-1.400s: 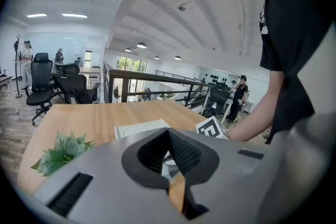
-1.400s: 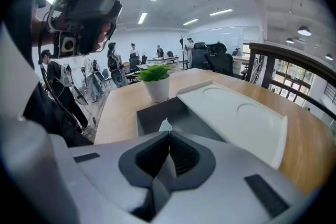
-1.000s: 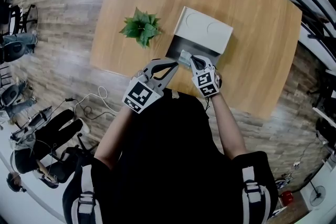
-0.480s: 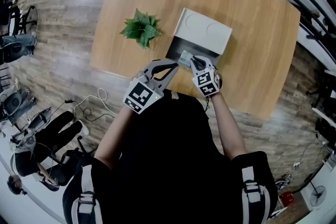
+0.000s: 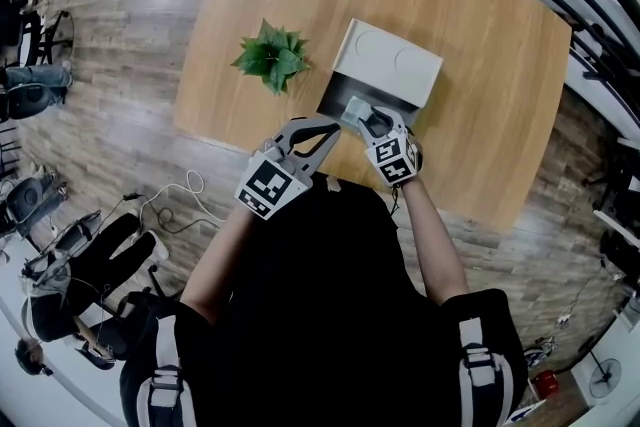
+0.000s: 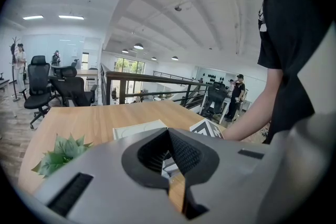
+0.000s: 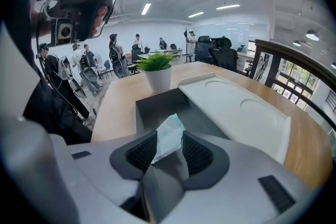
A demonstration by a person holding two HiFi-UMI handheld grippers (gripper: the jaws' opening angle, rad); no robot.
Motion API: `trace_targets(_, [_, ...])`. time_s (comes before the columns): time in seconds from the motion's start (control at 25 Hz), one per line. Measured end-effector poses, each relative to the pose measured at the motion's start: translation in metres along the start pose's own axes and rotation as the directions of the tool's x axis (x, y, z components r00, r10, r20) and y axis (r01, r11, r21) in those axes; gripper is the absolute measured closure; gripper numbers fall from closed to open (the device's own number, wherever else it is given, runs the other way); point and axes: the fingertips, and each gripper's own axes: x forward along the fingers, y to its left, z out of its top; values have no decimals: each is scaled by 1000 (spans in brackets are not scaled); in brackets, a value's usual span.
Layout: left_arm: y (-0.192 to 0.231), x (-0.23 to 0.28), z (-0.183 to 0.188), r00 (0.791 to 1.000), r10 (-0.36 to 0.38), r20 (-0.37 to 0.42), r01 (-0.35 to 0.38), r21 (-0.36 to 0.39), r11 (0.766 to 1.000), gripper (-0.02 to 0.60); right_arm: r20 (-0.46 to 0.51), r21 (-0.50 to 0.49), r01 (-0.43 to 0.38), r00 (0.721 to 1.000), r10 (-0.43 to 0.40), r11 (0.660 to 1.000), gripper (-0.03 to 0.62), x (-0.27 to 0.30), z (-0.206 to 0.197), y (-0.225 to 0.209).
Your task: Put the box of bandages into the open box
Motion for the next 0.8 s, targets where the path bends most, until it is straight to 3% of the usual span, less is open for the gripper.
trace_targets(0.8, [-9, -8, 4, 1000, 21, 23, -21, 3, 1000, 558, 6, -7, 15, 1000, -15, 1000, 414, -12, -1, 3])
